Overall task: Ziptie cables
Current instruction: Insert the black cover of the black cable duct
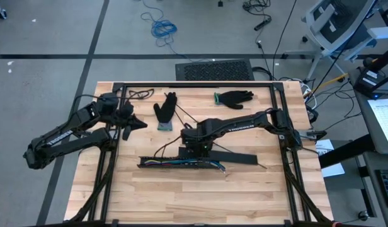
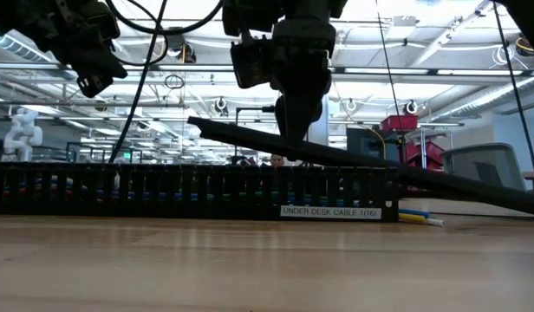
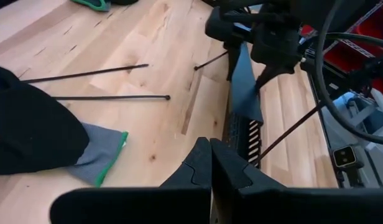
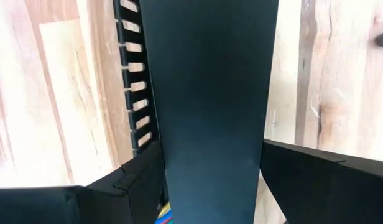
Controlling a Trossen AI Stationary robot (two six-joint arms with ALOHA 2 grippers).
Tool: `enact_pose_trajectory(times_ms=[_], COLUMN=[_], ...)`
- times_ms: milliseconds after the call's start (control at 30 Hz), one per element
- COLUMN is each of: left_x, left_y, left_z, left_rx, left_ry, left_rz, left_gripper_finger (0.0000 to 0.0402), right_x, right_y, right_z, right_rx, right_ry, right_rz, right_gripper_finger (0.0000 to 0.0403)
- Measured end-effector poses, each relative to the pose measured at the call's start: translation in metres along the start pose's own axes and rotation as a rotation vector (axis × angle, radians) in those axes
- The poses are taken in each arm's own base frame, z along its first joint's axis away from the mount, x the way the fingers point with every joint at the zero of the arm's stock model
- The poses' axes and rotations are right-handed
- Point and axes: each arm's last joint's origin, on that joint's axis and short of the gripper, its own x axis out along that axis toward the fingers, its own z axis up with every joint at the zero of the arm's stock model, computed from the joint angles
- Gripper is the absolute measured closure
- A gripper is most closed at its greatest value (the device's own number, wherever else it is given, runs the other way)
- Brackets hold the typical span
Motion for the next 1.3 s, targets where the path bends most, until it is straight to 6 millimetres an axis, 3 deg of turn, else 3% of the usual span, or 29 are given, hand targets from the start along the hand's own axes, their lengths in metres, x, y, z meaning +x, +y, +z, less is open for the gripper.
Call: enact_pose_trajectory(times_ms=[333, 633, 833, 1100, 1300], left_x=[0.000, 0.001, 0.013, 0.034, 0.044], left_y=[0.000, 0.001, 0.000, -0.016, -0.039], left_z=[0.000, 0.000, -0.004, -0.010, 0.006], left_rx=[-0.027, -0.039, -0.003, 0.076, 0.139], left_ry=[0.000, 0.003, 0.128, 0.274, 0.068], left_rz=[0.000, 0.023, -0.025, -0.120, -0.103], left_gripper_finger=[0.0402, 0.0402, 0.0402, 0.0401, 0.0402], right_x=[0.004, 0.004, 0.004, 0.003, 0.003], right_y=[0.021, 0.023, 0.023, 0.021, 0.018], right_z=[-0.003, -0.001, 0.001, 0.003, 0.004], right_rx=[-0.049, -0.032, -0.039, -0.045, -0.039], right_ry=[0.006, -0.024, -0.038, -0.061, -0.062], right_rz=[0.030, 0.033, 0.035, 0.037, 0.035], right_gripper_finger=[0.0163, 0.0163, 0.0163, 0.0163, 0.0163])
